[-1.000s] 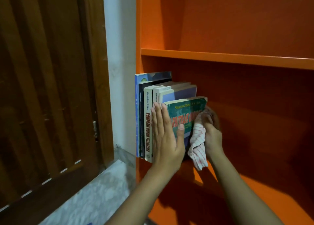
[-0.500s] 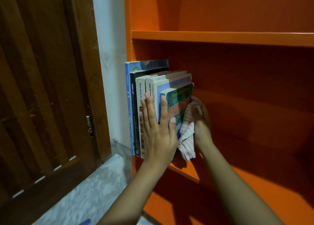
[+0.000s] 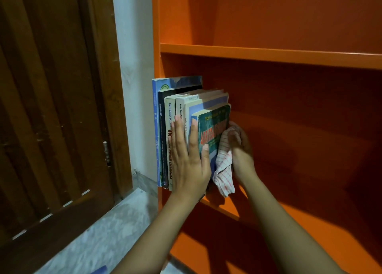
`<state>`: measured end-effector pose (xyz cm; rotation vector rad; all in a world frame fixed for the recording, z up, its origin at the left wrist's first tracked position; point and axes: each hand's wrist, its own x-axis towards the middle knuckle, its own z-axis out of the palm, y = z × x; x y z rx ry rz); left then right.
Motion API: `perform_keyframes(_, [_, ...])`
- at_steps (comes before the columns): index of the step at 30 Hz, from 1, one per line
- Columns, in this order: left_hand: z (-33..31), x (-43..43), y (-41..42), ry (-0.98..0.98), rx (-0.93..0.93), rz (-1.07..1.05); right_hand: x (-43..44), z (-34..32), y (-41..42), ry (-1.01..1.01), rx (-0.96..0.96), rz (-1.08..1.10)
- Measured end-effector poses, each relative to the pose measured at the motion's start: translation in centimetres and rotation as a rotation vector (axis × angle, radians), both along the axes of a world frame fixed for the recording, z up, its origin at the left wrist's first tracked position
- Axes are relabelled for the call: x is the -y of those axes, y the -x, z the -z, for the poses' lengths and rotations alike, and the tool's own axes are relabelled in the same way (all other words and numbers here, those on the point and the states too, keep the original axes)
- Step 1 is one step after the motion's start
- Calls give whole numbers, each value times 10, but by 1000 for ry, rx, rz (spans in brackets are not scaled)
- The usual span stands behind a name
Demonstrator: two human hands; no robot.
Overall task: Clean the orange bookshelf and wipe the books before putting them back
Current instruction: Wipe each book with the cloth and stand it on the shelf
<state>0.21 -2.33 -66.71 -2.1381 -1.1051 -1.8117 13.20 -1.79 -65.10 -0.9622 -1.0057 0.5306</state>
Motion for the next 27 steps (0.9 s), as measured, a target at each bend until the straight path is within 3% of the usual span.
perform_keyframes(9, [-2, 8, 9, 78, -84, 15, 19, -6, 0, 39, 67, 204])
perform_keyframes(21, [-19, 32, 34, 221, -159, 80, 60, -29, 5, 179, 182, 261])
perform_keyframes(27, [-50, 54, 73, 255, -108, 156, 86, -61, 31, 37, 356, 302])
